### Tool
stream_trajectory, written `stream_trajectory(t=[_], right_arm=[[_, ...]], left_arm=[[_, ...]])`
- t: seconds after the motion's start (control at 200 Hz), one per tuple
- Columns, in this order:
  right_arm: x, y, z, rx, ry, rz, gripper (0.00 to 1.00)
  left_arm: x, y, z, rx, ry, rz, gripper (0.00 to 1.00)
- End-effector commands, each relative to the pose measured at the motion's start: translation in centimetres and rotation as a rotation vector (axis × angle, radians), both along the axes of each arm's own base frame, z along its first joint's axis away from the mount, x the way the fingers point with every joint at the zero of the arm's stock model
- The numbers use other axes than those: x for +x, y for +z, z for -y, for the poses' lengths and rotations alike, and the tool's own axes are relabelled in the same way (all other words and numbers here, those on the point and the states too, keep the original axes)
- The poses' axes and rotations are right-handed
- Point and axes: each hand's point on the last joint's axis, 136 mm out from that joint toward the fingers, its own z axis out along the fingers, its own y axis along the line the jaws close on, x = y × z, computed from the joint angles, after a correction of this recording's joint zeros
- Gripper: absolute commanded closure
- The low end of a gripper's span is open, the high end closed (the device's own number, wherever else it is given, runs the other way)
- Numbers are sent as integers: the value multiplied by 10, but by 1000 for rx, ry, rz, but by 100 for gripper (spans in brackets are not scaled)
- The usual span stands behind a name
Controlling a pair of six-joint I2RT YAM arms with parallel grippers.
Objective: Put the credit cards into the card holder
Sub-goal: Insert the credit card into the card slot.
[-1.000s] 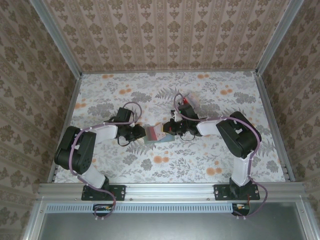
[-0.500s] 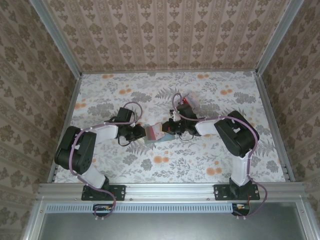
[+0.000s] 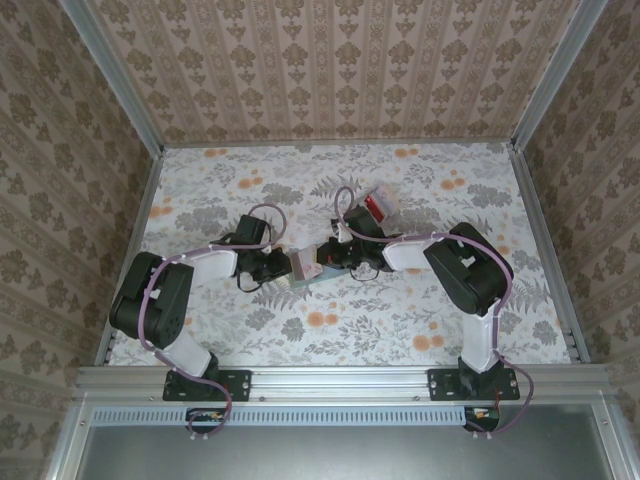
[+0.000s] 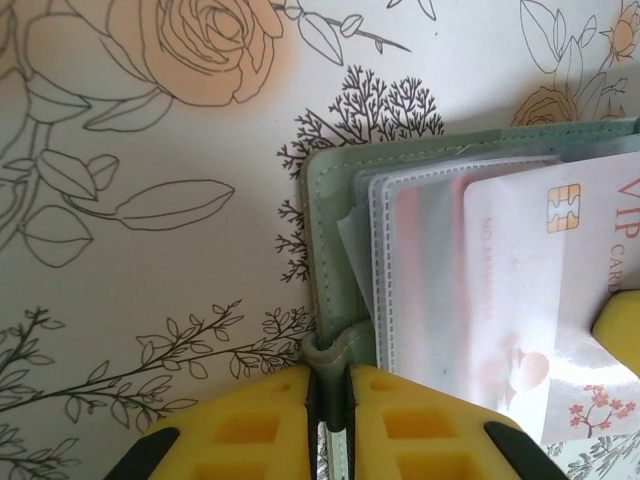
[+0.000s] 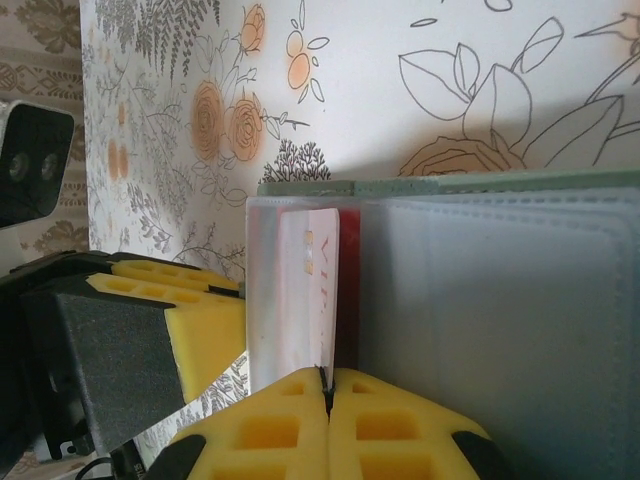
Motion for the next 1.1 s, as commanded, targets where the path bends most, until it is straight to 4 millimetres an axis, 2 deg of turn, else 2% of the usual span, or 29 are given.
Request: stream_trajectory(t=[0.0, 0.135, 0.27, 0.375, 0.645, 0.805, 1.09], right_arm=[[-17, -26, -1, -82, 26, -52, 93], [-24, -33, 0, -129, 39, -55, 89], [-25, -33, 6, -161, 32, -47, 79], [-23, -23, 15, -226, 32, -3, 72], [-16, 3, 43, -404, 36, 93, 61], [-16, 7, 41, -385, 40, 98, 63], [-11, -6, 34, -385, 45, 81, 84]], left_arm=[[-2, 0, 13, -19, -28, -14, 84], [-2, -2, 13, -19, -27, -15, 84], [-2, -2, 14, -19, -29, -16, 84], [-2, -1, 12, -12, -31, -14, 84], [-4, -4, 11, -12, -29, -16, 85], [-5, -5, 11, -13, -27, -19, 85], [-5, -5, 12, -18, -31, -18, 85]])
